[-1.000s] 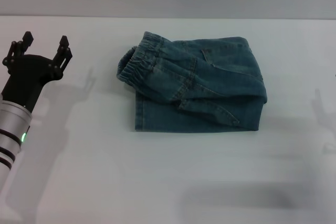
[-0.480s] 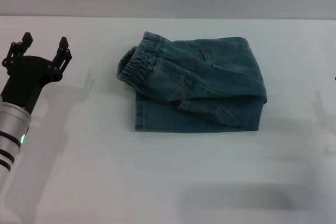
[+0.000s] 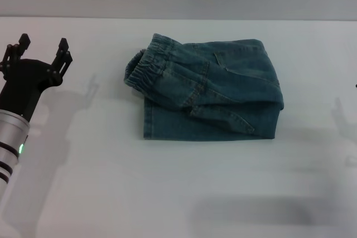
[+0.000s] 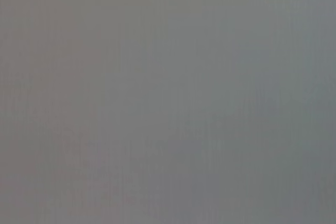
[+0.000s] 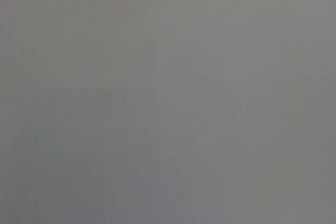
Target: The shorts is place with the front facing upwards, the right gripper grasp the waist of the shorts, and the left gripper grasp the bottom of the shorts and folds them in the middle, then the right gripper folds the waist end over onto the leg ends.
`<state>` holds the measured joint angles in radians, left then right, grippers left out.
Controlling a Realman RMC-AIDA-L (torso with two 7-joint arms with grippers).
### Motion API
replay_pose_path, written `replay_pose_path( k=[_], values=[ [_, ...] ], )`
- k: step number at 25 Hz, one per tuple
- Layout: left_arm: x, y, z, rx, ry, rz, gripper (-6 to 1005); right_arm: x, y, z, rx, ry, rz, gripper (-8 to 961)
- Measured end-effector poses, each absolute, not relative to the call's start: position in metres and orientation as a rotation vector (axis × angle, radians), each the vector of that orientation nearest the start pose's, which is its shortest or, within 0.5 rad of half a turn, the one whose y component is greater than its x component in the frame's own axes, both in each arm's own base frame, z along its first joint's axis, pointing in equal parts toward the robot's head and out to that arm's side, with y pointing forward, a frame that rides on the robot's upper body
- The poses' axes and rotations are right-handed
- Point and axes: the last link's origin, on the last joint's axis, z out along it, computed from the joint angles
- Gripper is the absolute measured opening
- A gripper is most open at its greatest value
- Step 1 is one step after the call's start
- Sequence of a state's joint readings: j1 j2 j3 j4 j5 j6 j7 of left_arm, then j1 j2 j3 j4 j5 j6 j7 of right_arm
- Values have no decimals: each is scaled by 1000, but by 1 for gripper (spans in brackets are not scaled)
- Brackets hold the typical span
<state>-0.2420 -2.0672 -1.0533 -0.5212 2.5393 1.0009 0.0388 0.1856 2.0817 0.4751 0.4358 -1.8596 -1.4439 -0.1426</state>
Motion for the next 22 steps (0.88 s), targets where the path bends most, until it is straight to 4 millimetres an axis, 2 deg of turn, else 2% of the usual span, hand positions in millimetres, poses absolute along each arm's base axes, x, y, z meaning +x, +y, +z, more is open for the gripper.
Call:
replay_pose_path(
  k=[22],
  values=[
    [-316, 301, -22, -1605, -451, -670, 782, 321, 249, -25, -1398, 471, 736, 809]
  ],
)
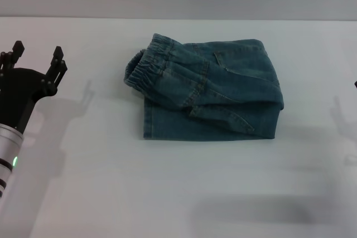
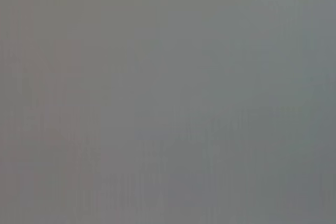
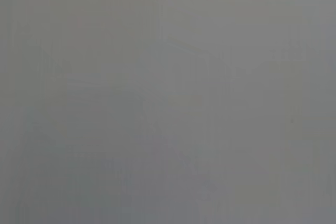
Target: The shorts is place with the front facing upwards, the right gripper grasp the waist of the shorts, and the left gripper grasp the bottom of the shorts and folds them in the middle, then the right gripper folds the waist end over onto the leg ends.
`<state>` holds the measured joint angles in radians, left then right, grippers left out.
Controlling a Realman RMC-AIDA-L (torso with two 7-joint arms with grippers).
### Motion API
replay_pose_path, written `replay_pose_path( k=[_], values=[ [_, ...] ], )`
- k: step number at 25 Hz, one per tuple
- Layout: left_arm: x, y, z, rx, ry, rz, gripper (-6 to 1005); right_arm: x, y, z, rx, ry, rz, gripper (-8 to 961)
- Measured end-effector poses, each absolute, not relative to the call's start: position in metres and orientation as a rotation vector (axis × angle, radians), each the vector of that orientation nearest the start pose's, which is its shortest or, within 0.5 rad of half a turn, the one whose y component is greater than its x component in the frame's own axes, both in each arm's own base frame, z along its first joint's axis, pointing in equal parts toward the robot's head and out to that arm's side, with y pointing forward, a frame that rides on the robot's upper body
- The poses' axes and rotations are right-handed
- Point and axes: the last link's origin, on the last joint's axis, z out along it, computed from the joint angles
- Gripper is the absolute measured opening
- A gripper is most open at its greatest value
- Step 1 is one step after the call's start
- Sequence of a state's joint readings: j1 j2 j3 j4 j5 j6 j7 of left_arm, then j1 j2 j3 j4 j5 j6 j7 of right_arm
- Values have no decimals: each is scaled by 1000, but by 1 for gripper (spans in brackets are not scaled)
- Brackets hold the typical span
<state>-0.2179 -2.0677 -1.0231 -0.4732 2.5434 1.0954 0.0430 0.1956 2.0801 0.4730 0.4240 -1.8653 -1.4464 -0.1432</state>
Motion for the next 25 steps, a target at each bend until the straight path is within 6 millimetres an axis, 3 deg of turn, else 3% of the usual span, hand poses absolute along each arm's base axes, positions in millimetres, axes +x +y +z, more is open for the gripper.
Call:
replay_pose_path(
  k=[25],
  values=[
    [-315, 299, -24, -1612, -447, -670, 784, 321, 245, -27, -1402, 471, 739, 807]
  ],
)
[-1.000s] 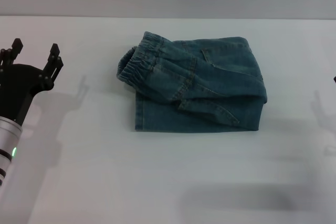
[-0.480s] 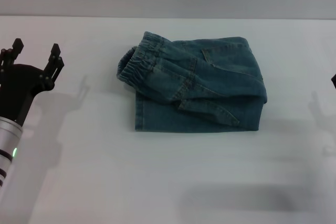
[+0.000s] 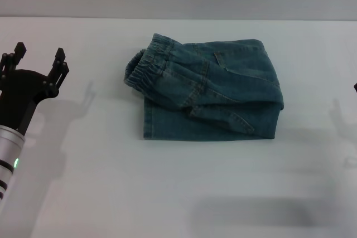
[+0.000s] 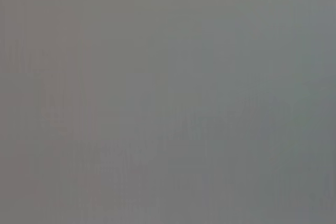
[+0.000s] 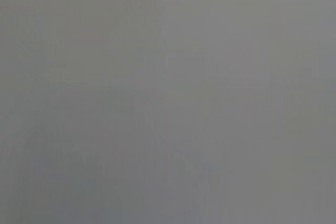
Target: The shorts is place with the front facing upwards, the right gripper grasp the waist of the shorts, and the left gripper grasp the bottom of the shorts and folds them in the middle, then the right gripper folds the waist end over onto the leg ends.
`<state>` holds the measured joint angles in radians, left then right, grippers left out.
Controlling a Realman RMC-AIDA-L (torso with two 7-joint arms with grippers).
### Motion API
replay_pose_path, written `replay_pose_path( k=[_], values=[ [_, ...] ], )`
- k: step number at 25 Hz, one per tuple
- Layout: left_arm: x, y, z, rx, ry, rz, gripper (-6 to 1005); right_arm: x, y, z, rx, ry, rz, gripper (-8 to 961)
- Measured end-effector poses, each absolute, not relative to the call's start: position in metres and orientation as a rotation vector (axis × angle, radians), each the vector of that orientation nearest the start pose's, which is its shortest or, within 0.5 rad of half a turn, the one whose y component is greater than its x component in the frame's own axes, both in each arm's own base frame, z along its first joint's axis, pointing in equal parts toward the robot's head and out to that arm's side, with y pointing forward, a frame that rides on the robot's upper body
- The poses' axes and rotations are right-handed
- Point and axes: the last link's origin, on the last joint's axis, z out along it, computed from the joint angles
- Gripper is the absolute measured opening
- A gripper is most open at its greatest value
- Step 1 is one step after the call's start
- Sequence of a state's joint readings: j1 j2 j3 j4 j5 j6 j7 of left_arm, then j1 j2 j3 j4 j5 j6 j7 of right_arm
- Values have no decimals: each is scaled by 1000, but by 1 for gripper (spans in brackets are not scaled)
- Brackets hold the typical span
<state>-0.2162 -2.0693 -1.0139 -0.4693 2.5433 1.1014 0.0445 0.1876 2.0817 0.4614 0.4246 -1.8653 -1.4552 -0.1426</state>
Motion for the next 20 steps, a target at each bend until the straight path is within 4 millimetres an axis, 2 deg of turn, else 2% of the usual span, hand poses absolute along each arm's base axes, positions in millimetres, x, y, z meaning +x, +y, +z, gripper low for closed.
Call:
replay_pose_path(
  k=[20],
  values=[
    [-315, 299, -25, -1615, -447, -670, 784, 318, 245, -28, -1413, 463, 749, 809]
  ],
)
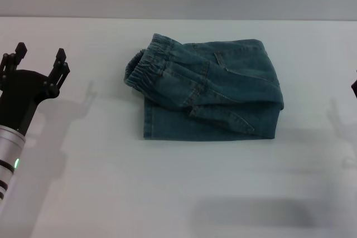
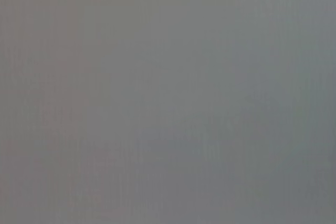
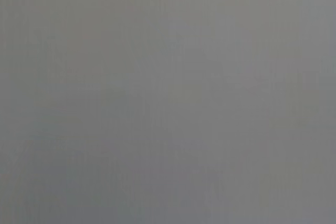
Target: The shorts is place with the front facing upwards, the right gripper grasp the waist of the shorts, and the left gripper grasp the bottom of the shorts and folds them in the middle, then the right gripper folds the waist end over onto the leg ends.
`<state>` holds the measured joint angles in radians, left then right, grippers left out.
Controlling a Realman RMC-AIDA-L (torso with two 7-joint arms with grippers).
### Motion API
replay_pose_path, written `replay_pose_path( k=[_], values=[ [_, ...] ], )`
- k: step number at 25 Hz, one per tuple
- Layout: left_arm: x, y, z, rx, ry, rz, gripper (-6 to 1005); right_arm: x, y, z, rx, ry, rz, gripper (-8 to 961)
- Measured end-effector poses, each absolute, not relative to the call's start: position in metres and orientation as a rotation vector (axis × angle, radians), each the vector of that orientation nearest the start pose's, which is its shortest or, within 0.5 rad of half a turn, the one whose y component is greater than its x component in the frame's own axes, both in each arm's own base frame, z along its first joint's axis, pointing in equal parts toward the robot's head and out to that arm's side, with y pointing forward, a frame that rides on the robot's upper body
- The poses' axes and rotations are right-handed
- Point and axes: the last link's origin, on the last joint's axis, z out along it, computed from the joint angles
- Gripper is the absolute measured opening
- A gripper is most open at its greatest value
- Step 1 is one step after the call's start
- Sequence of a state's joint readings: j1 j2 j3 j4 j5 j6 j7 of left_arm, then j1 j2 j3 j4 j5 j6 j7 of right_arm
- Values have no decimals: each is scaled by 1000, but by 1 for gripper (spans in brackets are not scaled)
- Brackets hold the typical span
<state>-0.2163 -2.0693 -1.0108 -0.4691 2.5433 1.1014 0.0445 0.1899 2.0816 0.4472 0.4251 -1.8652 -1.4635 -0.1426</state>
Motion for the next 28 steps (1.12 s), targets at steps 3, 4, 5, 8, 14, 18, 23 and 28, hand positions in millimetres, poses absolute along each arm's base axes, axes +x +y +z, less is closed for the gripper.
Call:
replay_pose_path(
  k=[3, 4, 5, 8, 14, 18, 23, 28],
  values=[
    [-315, 298, -25, -1615, -447, -669, 784, 318, 245, -28, -1416, 461, 750, 809],
    [-316, 298, -25, -1615, -447, -669, 784, 318, 245, -28, -1416, 460, 751, 809],
    [-316, 298, -25, -1615, -447, -669, 784, 318, 245, -28, -1416, 460, 752, 809],
    [-316, 299, -24, -1613, -449, -669, 784, 317, 245, -28, -1416, 459, 752, 808],
    [-318, 297, -24, -1609, -455, -664, 784, 317, 244, -28, -1411, 458, 755, 808],
    [-321, 295, -24, -1611, -457, -654, 784, 318, 243, -27, -1407, 458, 753, 808],
    [-321, 295, -24, -1610, -457, -653, 784, 318, 243, -27, -1406, 457, 754, 807],
    [-321, 295, -24, -1610, -457, -652, 784, 318, 243, -27, -1404, 457, 756, 808]
  ],
)
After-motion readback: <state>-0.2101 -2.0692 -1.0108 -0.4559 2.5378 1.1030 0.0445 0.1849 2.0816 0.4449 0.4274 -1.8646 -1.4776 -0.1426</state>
